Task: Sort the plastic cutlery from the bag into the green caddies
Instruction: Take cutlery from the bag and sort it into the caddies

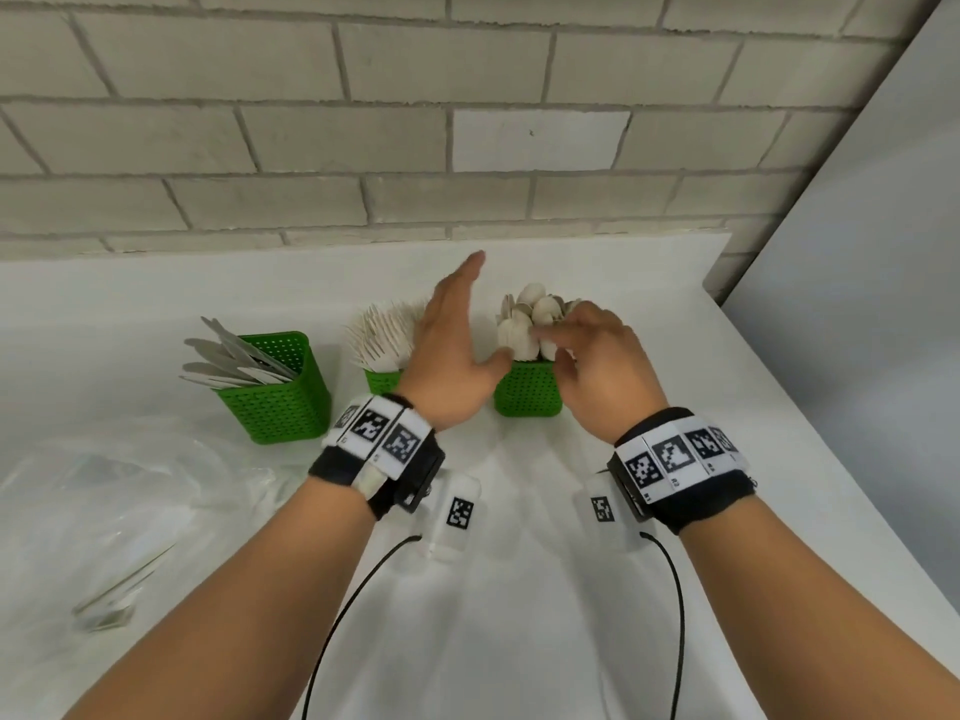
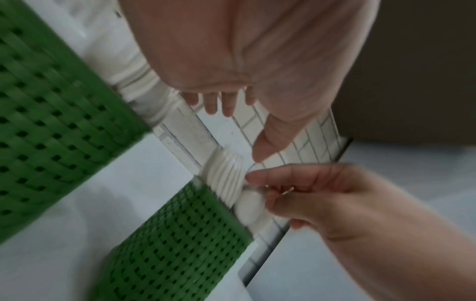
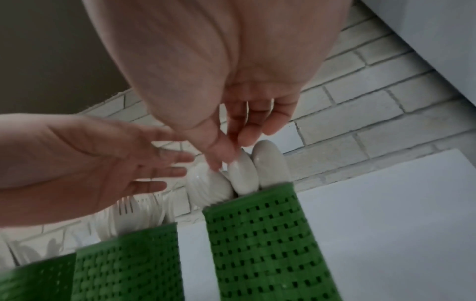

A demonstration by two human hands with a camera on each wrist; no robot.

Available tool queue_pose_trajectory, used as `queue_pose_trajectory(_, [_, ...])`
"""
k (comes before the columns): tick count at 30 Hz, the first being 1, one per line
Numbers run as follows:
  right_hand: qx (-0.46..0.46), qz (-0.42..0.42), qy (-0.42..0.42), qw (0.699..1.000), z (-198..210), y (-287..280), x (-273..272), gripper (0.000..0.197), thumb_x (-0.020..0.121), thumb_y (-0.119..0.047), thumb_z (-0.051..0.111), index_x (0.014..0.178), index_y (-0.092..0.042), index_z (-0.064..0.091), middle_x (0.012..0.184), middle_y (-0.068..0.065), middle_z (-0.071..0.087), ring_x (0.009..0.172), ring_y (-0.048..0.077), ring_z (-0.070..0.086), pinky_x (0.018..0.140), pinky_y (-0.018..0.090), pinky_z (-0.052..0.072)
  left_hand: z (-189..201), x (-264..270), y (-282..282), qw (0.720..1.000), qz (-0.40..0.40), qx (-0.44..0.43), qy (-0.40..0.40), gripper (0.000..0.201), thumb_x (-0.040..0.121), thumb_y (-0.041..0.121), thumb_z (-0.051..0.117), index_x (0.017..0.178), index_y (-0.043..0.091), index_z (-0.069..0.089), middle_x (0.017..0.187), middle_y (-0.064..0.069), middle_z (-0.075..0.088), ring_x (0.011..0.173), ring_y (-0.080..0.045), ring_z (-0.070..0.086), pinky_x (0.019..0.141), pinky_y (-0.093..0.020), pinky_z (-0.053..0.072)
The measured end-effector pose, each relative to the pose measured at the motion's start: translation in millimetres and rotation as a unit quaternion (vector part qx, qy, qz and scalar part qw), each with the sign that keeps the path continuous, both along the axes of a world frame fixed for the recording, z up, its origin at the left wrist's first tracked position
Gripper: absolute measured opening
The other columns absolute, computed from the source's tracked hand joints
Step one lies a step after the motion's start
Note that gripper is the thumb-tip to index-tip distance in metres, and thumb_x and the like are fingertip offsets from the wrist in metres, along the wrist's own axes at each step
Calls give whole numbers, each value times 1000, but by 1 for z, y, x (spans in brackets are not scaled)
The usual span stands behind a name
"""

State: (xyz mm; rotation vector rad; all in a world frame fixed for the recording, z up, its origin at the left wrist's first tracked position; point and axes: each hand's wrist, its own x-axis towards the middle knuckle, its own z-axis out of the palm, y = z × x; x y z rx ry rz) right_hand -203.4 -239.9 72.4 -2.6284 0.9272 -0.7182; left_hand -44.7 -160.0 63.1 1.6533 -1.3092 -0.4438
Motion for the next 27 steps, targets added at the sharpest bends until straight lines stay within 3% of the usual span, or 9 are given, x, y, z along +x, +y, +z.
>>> queue_pose_trajectory(3, [30, -10, 14, 999, 2, 8, 6, 45, 88, -5, 53, 129, -21, 61, 109, 11, 58, 92, 30, 59, 77, 35, 50, 2, 2, 23, 995, 21, -25, 93, 69, 85, 7, 66, 144, 23, 32, 141, 0, 41, 124, -11, 48, 110, -35, 39])
queue_pose_trajectory(8, [20, 0, -98, 995, 5, 28, 24, 34, 78, -14, 55, 109, -10, 70, 99, 14, 68, 89, 31, 63, 81, 27, 43, 26, 6, 92, 970, 39, -103, 219, 47, 82, 11, 63, 124, 20, 46, 122, -3, 55, 101, -16, 64, 97, -36, 50])
queue_pose_trajectory(12, [190, 170, -66, 965, 16, 101, 54, 11, 88, -14, 65, 96, -20, 71, 75, -9, 66, 67, 6, 60, 61, 7, 40, 25, 38, 186, 947, 150, -143, 247, 28, 83, 5, 64, 110, 7, 56, 108, -9, 65, 95, -20, 66, 88, -30, 52])
queue_pose_trajectory(15, [274, 314, 15, 909, 15, 162, 89, 14, 89, -12, 67, 96, -23, 72, 88, -13, 69, 82, -3, 63, 72, 6, 45, 22, 68, 260, 928, 274, -128, 217, 16, 81, -2, 69, 89, 11, 64, 101, -4, 71, 96, -18, 68, 88, -27, 51])
queue_pose_trajectory(17, [283, 373, 26, 883, 12, 193, 120, 15, 91, -11, 64, 99, -21, 72, 95, -12, 71, 88, -2, 64, 79, 9, 47, 15, 88, 299, 919, 367, -70, 126, 22, 80, 0, 73, 82, 21, 66, 108, -2, 68, 104, -11, 64, 96, -28, 46])
queue_pose_trajectory(19, [263, 399, 37, 878, 4, 216, 152, 19, 92, -8, 60, 103, -18, 71, 101, -8, 72, 94, 1, 65, 85, 13, 48, 0, 104, 323, 900, 432, 64, -18, 22, 77, 16, 79, 87, 33, 68, 124, -2, 57, 121, -9, 50, 102, -24, 36])
queue_pose_trajectory(22, [175, 378, 142, 898, -19, 236, 194, 24, 92, -12, 58, 114, -16, 66, 113, 0, 68, 105, 14, 63, 90, 21, 47, -31, 109, 332, 886, 390, 250, 13, 41, 73, 33, 82, 111, 36, 67, 142, -8, 39, 134, -18, 38, 106, -27, 31])
queue_pose_trajectory(25, [41, 346, 354, 868, -39, 238, 209, 44, 88, -34, 63, 127, -14, 54, 122, 8, 57, 112, 27, 55, 94, 38, 46, -49, 106, 333, 890, 346, 296, 24, 62, 77, 17, 74, 134, 25, 52, 141, -8, 40, 128, -25, 45, 103, -26, 34])
queue_pose_trajectory(27, [33, 356, 417, 835, -41, 237, 211, 60, 83, -43, 66, 132, -15, 46, 126, 7, 51, 116, 28, 49, 98, 42, 43, -51, 109, 337, 905, 334, 263, 14, 69, 80, 2, 65, 143, 15, 41, 143, -9, 40, 131, -25, 43, 101, -20, 30])
